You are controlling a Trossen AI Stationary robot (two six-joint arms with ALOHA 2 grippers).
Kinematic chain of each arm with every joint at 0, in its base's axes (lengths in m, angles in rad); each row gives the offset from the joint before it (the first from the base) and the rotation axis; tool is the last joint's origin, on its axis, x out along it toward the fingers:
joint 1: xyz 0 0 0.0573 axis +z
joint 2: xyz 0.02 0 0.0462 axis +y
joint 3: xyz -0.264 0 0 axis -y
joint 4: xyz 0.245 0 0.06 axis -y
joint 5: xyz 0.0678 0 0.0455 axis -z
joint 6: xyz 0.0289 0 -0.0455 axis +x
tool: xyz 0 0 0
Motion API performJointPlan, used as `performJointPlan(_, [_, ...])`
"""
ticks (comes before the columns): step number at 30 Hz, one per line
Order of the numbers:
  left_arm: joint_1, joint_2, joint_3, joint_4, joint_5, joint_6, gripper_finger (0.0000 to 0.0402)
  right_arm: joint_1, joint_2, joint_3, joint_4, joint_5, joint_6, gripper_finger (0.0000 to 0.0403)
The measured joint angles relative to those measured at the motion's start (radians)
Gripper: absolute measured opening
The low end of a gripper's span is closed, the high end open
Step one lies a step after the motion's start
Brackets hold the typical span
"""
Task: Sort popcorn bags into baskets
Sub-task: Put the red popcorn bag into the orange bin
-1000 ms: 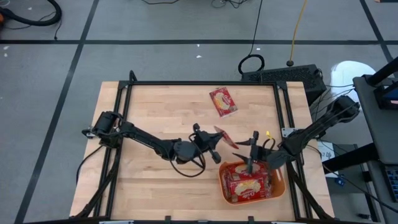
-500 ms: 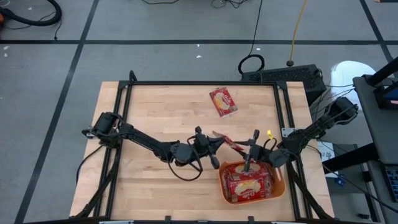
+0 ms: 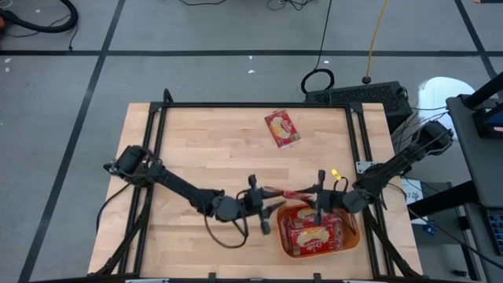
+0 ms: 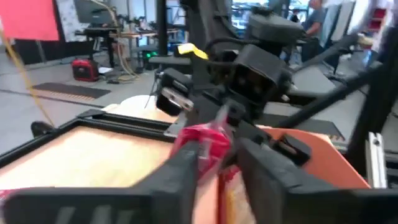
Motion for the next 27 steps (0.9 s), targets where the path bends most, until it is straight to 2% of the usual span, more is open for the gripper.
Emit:
performJointPlan(3, [-0.034,0.0,0.0,0.0,-0.062,0.025,0.0182,0.014,-0.032,0.0,-0.037,0.002,-0.083,0.004])
performJointPlan(7, [-0.078,0.0,0.0,0.006,-0.211,0.065,0.0261,0.029,-0.079,0.0,-0.057,0.002,-0.271,0.0021])
performJointPlan(12, [-0.133,0.0,0.0,-0.002,-0.367,0.104,0.0319,0.055,-0.132,0.0,-0.058,0.005,-0.455,0.002])
performJointPlan(15, [-0.158,0.0,0.0,-0.048,-0.41,0.083,0.033,0.104,-0.139,0.0,-0.058,-0.006,-0.626,0.0025])
performJointPlan(18, [-0.182,0.0,-0.001,-0.107,-0.445,0.035,0.0329,0.172,-0.136,0.0,-0.09,-0.079,-0.9,0.0022])
performJointPlan(20, [-0.194,0.0,-0.001,-0.143,-0.449,0.005,0.0321,0.212,-0.124,0.0,-0.073,-0.08,-1.033,0.002])
performJointPlan(22, [-0.203,0.001,-0.001,-0.157,-0.449,-0.003,0.0308,0.242,-0.113,0.001,-0.042,-0.029,-1.12,0.0021])
performJointPlan(27, [-0.219,0.001,-0.001,-0.157,-0.451,0.016,0.0273,0.296,-0.075,0.002,0.01,0.198,-1.323,0.0021])
